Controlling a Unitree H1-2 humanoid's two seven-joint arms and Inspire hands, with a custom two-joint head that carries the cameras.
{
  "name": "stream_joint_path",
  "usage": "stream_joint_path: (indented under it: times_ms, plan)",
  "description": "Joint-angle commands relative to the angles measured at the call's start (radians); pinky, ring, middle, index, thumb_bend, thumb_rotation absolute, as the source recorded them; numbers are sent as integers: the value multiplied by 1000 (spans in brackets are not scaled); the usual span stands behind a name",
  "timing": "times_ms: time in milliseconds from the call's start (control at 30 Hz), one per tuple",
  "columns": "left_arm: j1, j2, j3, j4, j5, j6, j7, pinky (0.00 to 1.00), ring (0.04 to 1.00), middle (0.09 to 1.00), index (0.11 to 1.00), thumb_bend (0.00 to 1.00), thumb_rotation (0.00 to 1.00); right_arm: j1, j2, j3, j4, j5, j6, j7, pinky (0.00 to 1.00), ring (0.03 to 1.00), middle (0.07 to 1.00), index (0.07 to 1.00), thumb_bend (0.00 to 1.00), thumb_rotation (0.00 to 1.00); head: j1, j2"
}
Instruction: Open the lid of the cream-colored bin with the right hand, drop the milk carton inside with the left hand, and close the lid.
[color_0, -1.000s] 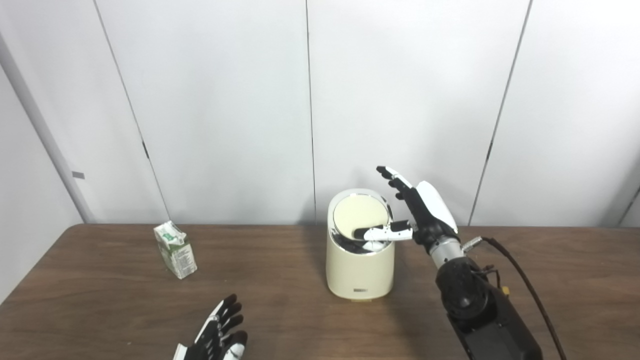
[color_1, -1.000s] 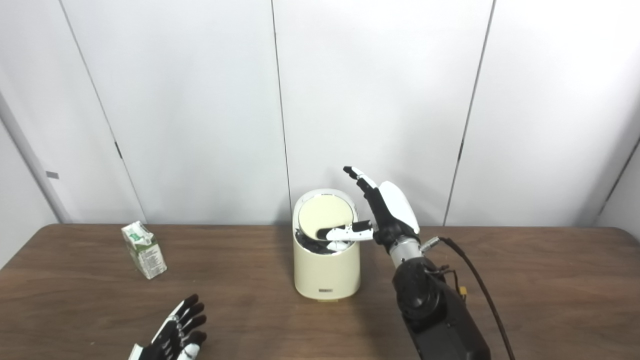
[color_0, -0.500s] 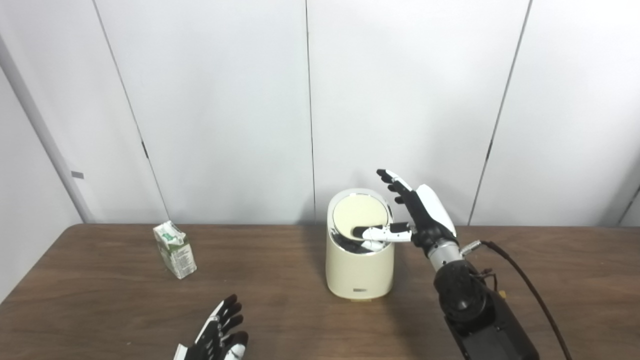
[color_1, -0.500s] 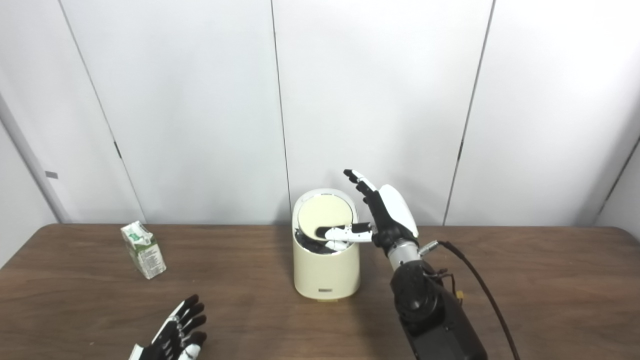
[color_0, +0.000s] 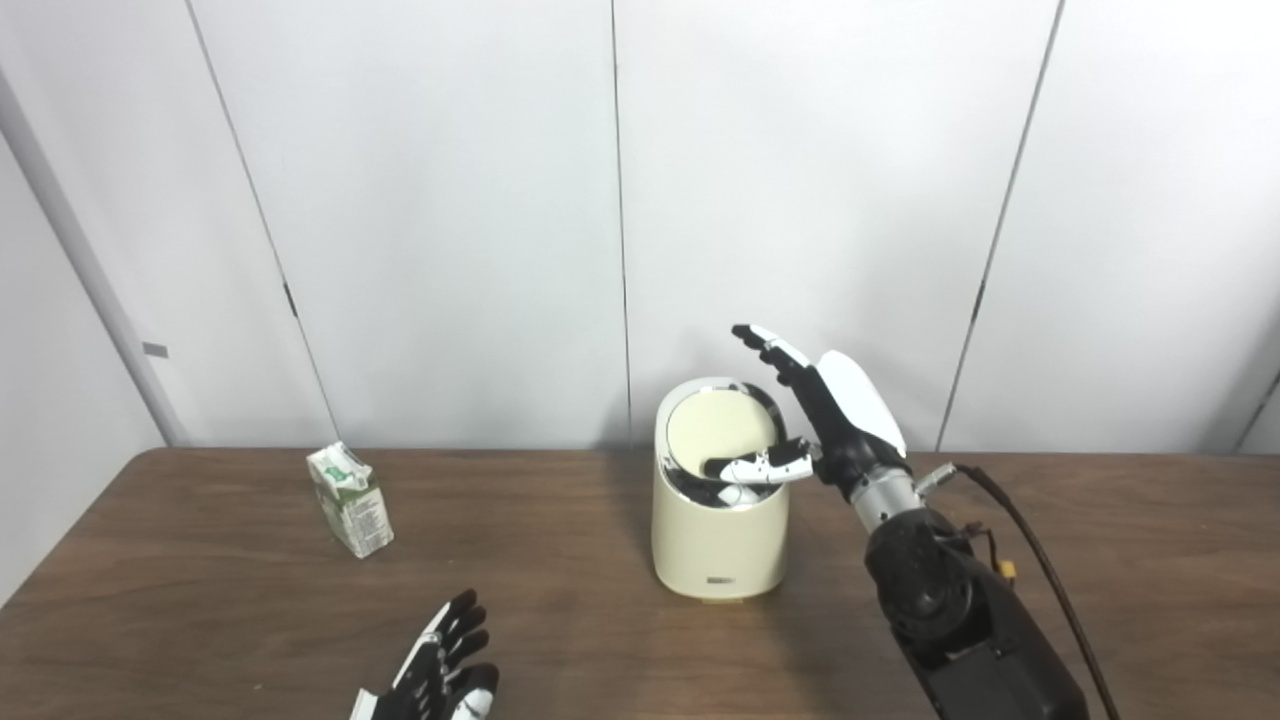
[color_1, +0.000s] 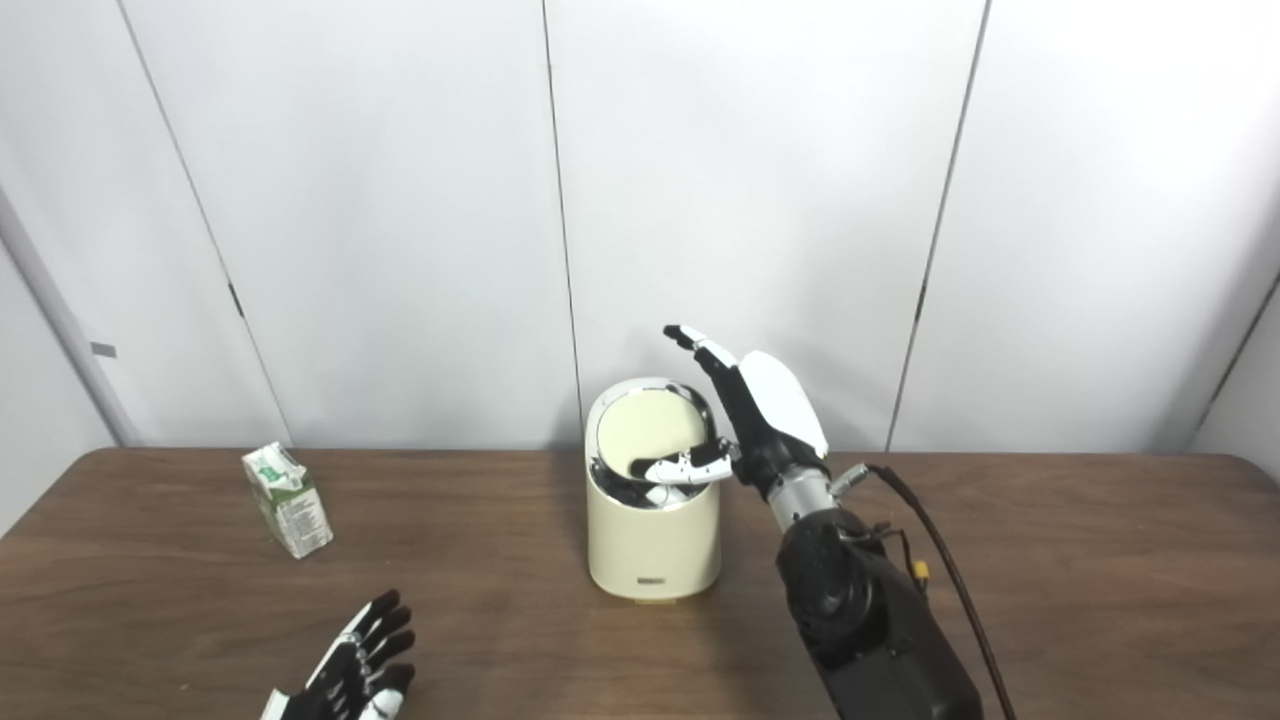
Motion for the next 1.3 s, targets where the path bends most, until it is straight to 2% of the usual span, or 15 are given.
stream_joint_path:
  times_ms: [0, 200, 300, 333, 367, 433, 467, 533, 567, 633, 733, 833, 1000, 1100, 1267]
  plan:
    - [32, -12, -13, 26, -8, -20, 6, 799, 879, 910, 956, 348, 536, -36, -25, -3, -14, -21, -13, 2, 801, 872, 888, 878, 967, 39, 0, 0]
    - [32, -9, -14, 23, -3, -17, 6, 807, 883, 911, 956, 347, 535, -31, -19, -23, -19, 16, -15, 17, 798, 870, 887, 879, 947, 68, 0, 1]
    - [33, -10, -14, 21, -2, -16, 7, 809, 886, 910, 956, 336, 527, -25, -8, -42, -23, 43, -7, 17, 788, 864, 881, 878, 897, 126, 2, 3]
    - [33, -11, -15, 20, -1, -16, 7, 809, 886, 910, 956, 333, 522, -24, -5, -49, -24, 54, -4, 18, 795, 865, 879, 875, 850, 174, 2, 3]
    - [34, -12, -15, 17, -3, -13, 7, 810, 886, 909, 956, 333, 522, -20, 9, -75, -30, 92, 5, 21, 796, 865, 879, 875, 848, 177, 2, 4]
    - [35, -12, -15, 16, -5, -12, 6, 817, 890, 912, 958, 329, 509, -11, 46, -144, -51, 206, 38, 40, 791, 860, 870, 872, 747, 335, 2, 4]
    - [35, -12, -15, 17, -5, -13, 7, 815, 889, 910, 957, 329, 508, -5, 77, -199, -67, 308, 59, 65, 805, 867, 872, 872, 710, 400, 2, 4]
    - [35, -11, -14, 16, 2, -11, 9, 810, 885, 908, 954, 326, 498, 5, 141, -317, -98, 541, 119, 131, 866, 913, 908, 885, 665, 444, 0, 6]
    - [35, -11, -14, 14, 5, -8, 10, 807, 882, 907, 953, 317, 480, 11, 158, -351, -109, 610, 138, 154, 901, 933, 928, 896, 657, 495, 0, 7]
    - [36, -12, -13, 10, 9, -2, 11, 803, 878, 905, 952, 303, 436, 27, 169, -379, -119, 665, 149, 174, 917, 948, 944, 911, 663, 558, -1, 9]
    - [38, -12, -12, 9, 10, -1, 12, 804, 879, 905, 951, 295, 401, 55, 160, -375, -132, 678, 136, 178, 947, 959, 948, 923, 672, 538, -3, 8]
    - [41, -12, -12, 3, 9, 3, 12, 807, 880, 906, 953, 300, 411, 92, 142, -351, -159, 659, 119, 172, 938, 923, 914, 917, 644, 514, -2, 12]
    - [42, -12, -7, -4, 9, 8, 14, 800, 879, 907, 972, 303, 425, 161, 86, -278, -230, 541, 104, 144, 860, 901, 912, 908, 593, 668, -12, 19]
    - [42, -11, -6, -5, 11, 7, 14, 807, 882, 912, 982, 293, 425, 215, 80, -282, -269, 541, 85, 138, 861, 904, 917, 914, 546, 689, -12, 21]
    - [39, -8, -3, -6, 10, 10, 13, 807, 879, 904, 977, 301, 414, 306, 87, -310, -329, 578, 81, 127, 903, 923, 923, 901, 591, 723, -14, 30]
